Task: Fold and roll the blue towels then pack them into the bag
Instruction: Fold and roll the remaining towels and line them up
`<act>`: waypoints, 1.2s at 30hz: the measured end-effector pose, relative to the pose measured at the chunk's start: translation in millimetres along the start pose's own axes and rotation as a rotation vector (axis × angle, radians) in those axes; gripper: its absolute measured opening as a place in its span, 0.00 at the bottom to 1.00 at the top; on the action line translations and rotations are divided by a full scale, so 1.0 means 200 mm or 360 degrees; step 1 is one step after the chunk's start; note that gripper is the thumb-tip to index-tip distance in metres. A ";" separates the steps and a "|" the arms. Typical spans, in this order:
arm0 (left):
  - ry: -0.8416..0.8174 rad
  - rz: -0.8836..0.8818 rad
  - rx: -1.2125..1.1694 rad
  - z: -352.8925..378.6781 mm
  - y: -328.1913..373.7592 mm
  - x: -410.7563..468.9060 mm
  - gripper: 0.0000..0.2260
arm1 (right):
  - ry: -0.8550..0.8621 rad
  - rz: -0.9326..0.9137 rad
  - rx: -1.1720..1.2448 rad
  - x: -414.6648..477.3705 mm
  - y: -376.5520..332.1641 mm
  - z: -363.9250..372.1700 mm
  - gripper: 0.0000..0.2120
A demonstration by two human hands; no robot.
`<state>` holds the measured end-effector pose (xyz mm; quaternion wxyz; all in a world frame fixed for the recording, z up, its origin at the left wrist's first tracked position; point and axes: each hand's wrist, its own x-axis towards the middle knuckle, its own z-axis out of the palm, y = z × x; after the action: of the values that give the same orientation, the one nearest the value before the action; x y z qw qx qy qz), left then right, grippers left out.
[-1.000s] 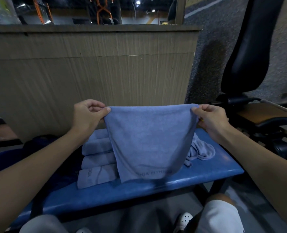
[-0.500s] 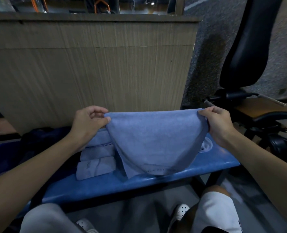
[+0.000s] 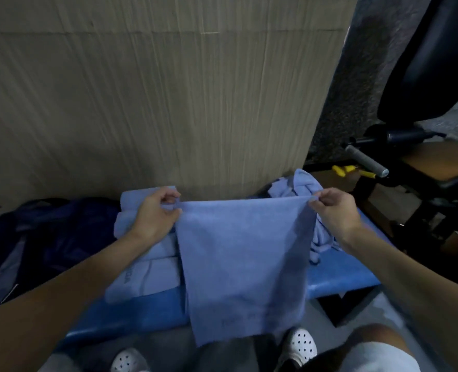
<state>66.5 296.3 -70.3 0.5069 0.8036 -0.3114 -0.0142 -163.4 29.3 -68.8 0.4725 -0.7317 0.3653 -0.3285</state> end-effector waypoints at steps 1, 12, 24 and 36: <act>-0.0003 -0.0007 0.0023 0.05 -0.05 0.05 0.14 | -0.0002 -0.0010 -0.0067 0.06 0.05 0.05 0.05; -0.0066 -0.0146 0.0404 0.41 -0.40 0.50 0.10 | 0.0110 -0.0199 -0.1100 0.52 0.35 0.41 0.19; -0.0347 -0.0053 0.0397 0.40 -0.31 0.18 0.09 | 0.0122 -0.0107 -0.0844 0.19 0.39 0.38 0.05; -0.0491 -0.0433 0.0462 0.36 -0.29 -0.47 0.05 | -0.0235 0.0374 -0.0821 -0.41 0.68 0.14 0.18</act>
<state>-4.8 303.0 -181.5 0.3260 0.8909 -0.2728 -0.1600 -214.1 72.4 -216.9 0.3311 -0.8021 0.4838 -0.1137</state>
